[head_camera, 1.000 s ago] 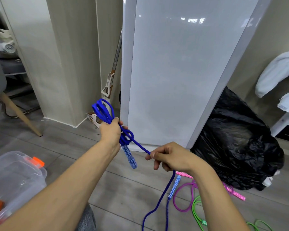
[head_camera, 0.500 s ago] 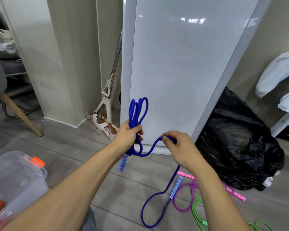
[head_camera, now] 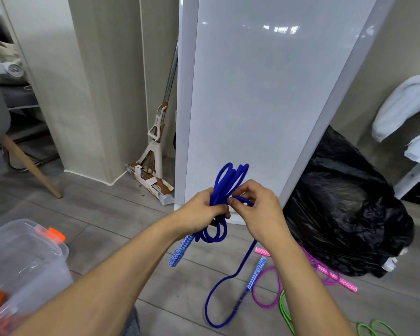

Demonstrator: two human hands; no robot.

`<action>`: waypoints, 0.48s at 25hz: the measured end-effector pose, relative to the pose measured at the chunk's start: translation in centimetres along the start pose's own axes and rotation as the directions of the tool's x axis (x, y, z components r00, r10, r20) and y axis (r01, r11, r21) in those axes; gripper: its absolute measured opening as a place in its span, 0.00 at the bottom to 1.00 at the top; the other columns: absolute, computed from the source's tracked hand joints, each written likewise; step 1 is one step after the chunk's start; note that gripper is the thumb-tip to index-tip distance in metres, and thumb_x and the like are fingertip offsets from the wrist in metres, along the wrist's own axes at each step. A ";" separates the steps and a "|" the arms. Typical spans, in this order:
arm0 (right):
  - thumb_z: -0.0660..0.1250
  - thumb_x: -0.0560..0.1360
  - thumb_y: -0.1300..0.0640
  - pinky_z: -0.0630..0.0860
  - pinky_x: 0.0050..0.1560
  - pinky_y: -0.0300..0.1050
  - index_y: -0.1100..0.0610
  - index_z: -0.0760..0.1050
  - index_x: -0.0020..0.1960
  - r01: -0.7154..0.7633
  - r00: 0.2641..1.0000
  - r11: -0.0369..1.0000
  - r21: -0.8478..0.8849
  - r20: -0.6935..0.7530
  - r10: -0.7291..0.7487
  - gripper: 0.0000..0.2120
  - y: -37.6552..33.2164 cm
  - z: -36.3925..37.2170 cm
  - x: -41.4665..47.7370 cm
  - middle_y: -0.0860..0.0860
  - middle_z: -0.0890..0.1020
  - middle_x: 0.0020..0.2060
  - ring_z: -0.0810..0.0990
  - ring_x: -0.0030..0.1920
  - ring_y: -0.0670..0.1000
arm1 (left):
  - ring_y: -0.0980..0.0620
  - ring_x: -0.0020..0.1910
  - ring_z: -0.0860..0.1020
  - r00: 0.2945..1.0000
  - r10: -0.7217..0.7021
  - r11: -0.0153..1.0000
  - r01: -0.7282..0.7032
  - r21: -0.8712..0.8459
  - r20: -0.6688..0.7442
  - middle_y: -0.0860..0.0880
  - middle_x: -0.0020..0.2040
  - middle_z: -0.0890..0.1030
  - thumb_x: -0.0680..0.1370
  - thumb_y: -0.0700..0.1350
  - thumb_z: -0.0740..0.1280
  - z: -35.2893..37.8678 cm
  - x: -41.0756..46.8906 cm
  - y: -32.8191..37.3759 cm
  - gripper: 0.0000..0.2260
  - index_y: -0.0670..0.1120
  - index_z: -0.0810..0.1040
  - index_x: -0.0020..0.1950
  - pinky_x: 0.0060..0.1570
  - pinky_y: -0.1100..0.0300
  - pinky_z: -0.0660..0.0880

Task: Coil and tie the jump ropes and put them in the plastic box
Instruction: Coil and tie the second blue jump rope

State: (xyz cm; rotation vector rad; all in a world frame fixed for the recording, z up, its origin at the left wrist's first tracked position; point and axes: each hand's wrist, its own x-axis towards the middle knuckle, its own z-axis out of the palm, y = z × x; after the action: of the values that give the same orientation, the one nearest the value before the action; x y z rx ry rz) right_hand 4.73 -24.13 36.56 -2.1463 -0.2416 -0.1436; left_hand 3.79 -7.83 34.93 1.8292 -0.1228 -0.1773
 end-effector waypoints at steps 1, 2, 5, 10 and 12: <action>0.74 0.74 0.55 0.77 0.42 0.40 0.47 0.78 0.44 0.000 1.000 1.000 -0.009 -0.013 0.000 0.05 0.2 -0.1 0.1 0.45 0.84 0.38 0.82 0.42 0.46 | 0.54 0.39 0.82 1.000 0.014 1.000 -0.014 0.011 -0.002 0.50 0.41 0.83 0.80 0.41 0.65 -0.1 0.0 -0.1 0.05 0.47 0.76 0.56 0.43 0.63 0.79; 0.74 0.74 0.55 0.78 0.44 0.42 0.48 0.79 0.44 -0.001 1.000 1.000 -0.005 -0.015 0.000 0.05 0.3 -0.2 0.1 0.45 0.84 0.38 0.82 0.43 0.47 | 0.53 0.39 0.81 1.000 0.024 1.000 -0.024 0.016 -0.006 0.49 0.39 0.83 0.80 0.42 0.66 -0.3 0.0 -0.2 0.03 0.47 0.77 0.54 0.44 0.61 0.80; 0.70 0.77 0.57 0.77 0.47 0.38 0.48 0.81 0.49 0.018 0.999 1.000 -0.016 0.046 -0.017 0.04 0.4 -0.1 0.1 0.42 0.84 0.43 0.82 0.46 0.43 | 0.51 0.36 0.82 1.000 0.013 0.998 -0.012 0.063 -0.010 0.49 0.37 0.82 0.80 0.46 0.67 -0.8 -0.2 -0.3 0.02 0.48 0.78 0.50 0.46 0.56 0.81; 0.65 0.80 0.52 0.71 0.36 0.36 0.48 0.77 0.52 -0.056 0.996 0.997 -0.049 0.067 0.059 0.03 0.6 0.2 0.1 0.45 0.85 0.40 0.79 0.36 0.37 | 0.49 0.40 0.82 0.968 0.021 0.990 0.015 0.139 -0.252 0.51 0.38 0.83 0.81 0.46 0.65 -0.9 0.7 -0.6 0.06 0.50 0.74 0.58 0.47 0.52 0.81; 0.64 0.81 0.51 0.69 0.33 0.35 0.50 0.80 0.50 -0.072 0.992 0.992 -0.104 0.091 0.082 0.07 0.9 -0.1 0.3 0.46 0.85 0.36 0.76 0.29 0.37 | 0.48 0.39 0.81 0.893 -0.060 0.998 0.065 -0.004 -0.447 0.49 0.39 0.82 0.82 0.45 0.64 -1.3 1.4 -1.0 0.07 0.46 0.74 0.59 0.46 0.50 0.81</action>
State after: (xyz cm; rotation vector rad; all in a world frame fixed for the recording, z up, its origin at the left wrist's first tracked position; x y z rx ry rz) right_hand 5.18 -24.64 35.95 -2.2623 -0.2096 -0.0091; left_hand 5.38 -6.59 34.21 1.8406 0.2608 0.2035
